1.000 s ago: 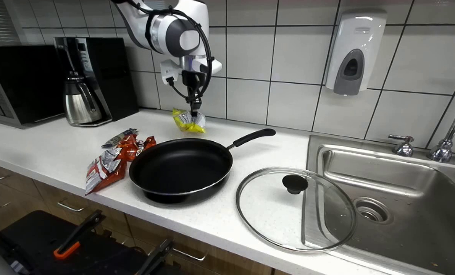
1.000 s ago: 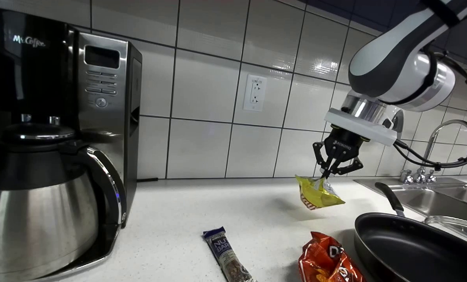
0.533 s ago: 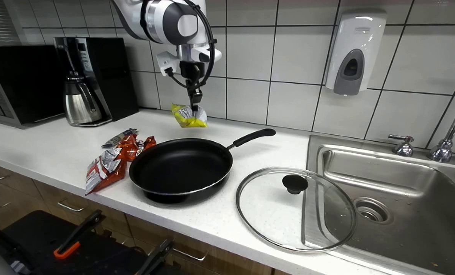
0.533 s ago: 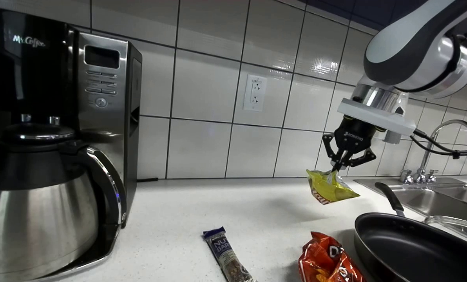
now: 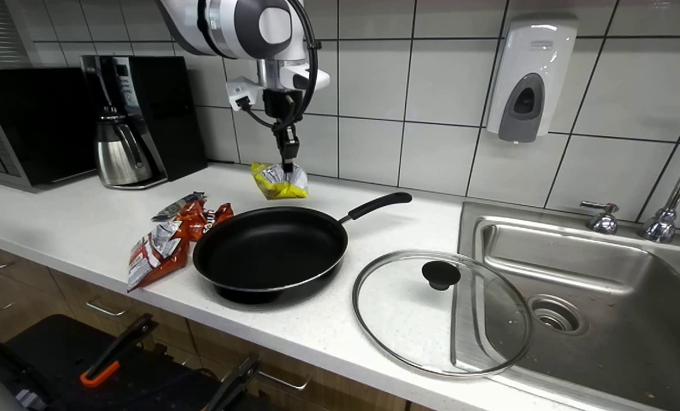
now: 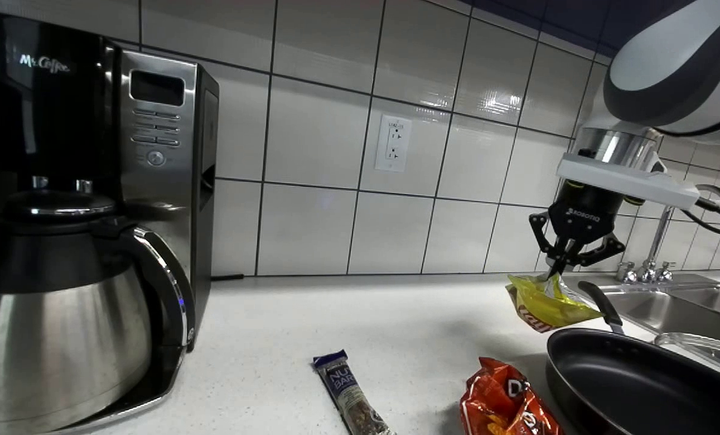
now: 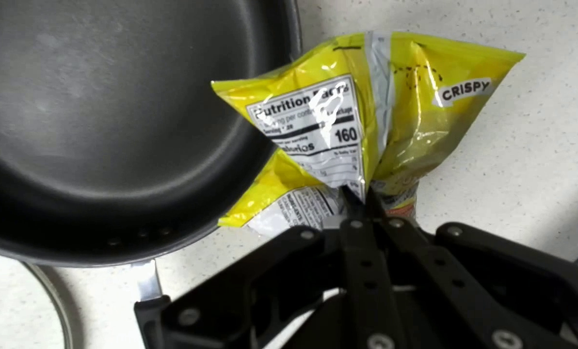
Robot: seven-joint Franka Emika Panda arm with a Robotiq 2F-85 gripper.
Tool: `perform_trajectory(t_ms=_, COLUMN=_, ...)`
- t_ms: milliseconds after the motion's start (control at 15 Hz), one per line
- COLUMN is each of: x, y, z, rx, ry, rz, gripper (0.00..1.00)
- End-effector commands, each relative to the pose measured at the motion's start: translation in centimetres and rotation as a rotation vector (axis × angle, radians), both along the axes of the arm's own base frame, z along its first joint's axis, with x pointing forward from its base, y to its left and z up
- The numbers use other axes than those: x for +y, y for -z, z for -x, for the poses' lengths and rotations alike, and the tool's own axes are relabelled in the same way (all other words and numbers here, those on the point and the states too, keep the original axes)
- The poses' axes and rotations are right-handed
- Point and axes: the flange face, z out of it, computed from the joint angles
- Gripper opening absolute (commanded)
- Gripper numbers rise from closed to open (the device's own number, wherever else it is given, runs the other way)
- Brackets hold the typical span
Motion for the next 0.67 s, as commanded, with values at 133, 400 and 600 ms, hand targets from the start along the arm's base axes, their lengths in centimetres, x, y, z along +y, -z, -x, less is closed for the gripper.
perform_trajectory(t_ms=133, x=-1.6, y=-0.8, z=3.9, rx=0.051, ry=0.081, rz=0.022, gripper=0.00)
perform_trajectory(t_ms=400, x=-3.2, y=0.9, z=5.1, rx=0.097, ry=0.136, rz=0.031, gripper=0.00)
perform_trajectory(t_ms=600, x=-4.6, y=2.2, z=5.7, rx=0.125, ry=0.170, rz=0.029, gripper=0.00)
